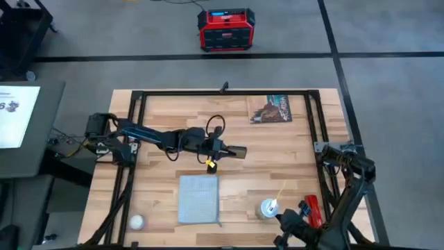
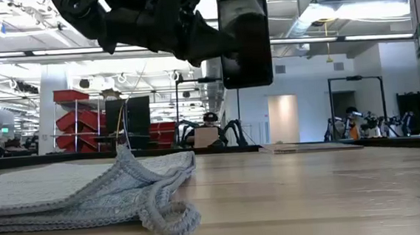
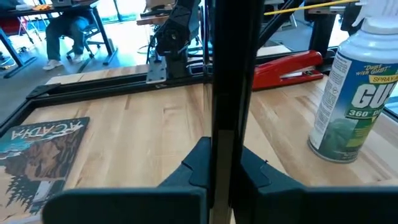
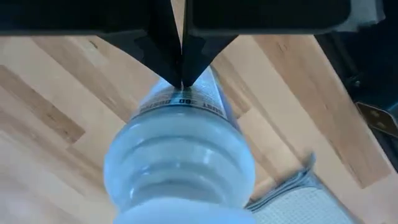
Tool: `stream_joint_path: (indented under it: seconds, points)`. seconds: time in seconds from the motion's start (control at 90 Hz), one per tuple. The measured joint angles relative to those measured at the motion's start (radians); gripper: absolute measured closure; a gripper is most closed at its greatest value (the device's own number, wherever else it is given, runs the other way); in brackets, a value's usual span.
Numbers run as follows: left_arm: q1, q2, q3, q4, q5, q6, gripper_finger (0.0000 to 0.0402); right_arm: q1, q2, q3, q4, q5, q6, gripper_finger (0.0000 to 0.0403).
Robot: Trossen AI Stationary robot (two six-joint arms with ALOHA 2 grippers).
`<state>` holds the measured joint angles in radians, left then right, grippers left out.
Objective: Apply microfiber cloth
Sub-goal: Spray the front of the black cellphone using the white spray bottle
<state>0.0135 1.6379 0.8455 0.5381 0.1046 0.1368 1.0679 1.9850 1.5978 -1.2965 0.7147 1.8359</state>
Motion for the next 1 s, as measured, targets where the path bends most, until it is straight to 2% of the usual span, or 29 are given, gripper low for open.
stream_joint_path:
  seconds: [0.389, 1.0]
  points:
    - [0.0, 0.0, 0.0, 0.003, 0.0, 0.001, 0.0397, 0.0, -0.001, -0.034, -0.021, -0.025, 0.052, 0.0403]
    - [-0.001, 0.0, 0.0, 0.006, 0.001, -0.002, 0.0397, -0.093, -0.001, -0.033, -0.049, 0.045, -0.097, 0.0403]
